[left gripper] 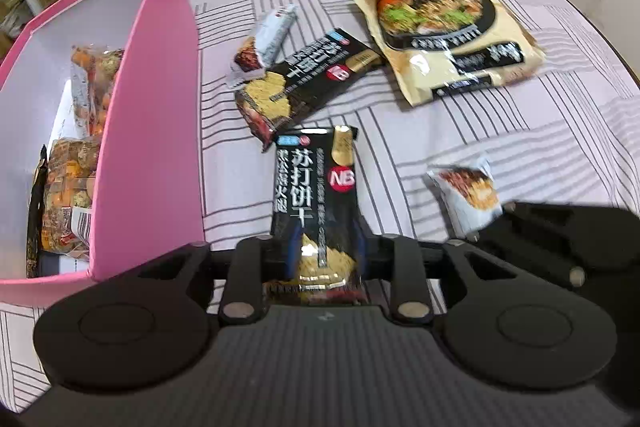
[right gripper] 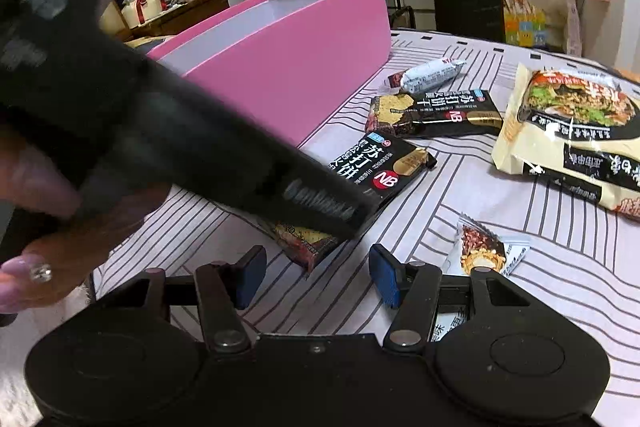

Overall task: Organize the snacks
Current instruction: 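Grasp another black NB cracker pack with the left tool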

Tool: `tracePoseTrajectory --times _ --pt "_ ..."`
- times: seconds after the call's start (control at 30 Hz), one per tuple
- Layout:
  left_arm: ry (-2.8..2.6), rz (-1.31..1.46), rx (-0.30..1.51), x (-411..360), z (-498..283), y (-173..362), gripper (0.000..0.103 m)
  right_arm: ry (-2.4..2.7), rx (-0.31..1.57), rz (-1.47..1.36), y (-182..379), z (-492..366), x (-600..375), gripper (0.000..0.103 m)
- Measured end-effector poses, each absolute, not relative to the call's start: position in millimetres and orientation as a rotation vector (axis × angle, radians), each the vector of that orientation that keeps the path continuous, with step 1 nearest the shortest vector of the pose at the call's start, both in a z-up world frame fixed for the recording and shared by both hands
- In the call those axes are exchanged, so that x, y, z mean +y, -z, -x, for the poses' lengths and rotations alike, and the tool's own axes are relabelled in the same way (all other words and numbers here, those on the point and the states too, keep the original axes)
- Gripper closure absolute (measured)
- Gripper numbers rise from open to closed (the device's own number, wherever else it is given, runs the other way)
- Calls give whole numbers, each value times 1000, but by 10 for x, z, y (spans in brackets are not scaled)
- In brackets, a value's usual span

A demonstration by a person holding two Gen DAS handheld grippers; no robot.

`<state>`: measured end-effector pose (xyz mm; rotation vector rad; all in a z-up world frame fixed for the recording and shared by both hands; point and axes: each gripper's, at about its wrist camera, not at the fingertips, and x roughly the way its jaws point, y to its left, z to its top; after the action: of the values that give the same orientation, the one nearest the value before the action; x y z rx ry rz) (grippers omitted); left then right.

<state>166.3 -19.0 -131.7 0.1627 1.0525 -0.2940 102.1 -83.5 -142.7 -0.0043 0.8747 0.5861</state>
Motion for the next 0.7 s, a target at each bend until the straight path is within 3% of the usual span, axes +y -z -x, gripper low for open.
tracePoseTrajectory --times 0.03,0.27,0.57,0.7 --pt "276 -152 1047 -181 -1684 1319 62 -582 871 5 1425 -1022 -830 41" --pt "264 -83 1091 -119 -1799 1385 51 -577 862 37 1463 -1037 -782 39" --pt "354 113 1200 -10 -1795 1449 52 -555 862 93 1483 -1015 -778 28" --pt "322 114 1191 -25 -1773 1472 50 -551 849 165 1502 -1000 -648 17"
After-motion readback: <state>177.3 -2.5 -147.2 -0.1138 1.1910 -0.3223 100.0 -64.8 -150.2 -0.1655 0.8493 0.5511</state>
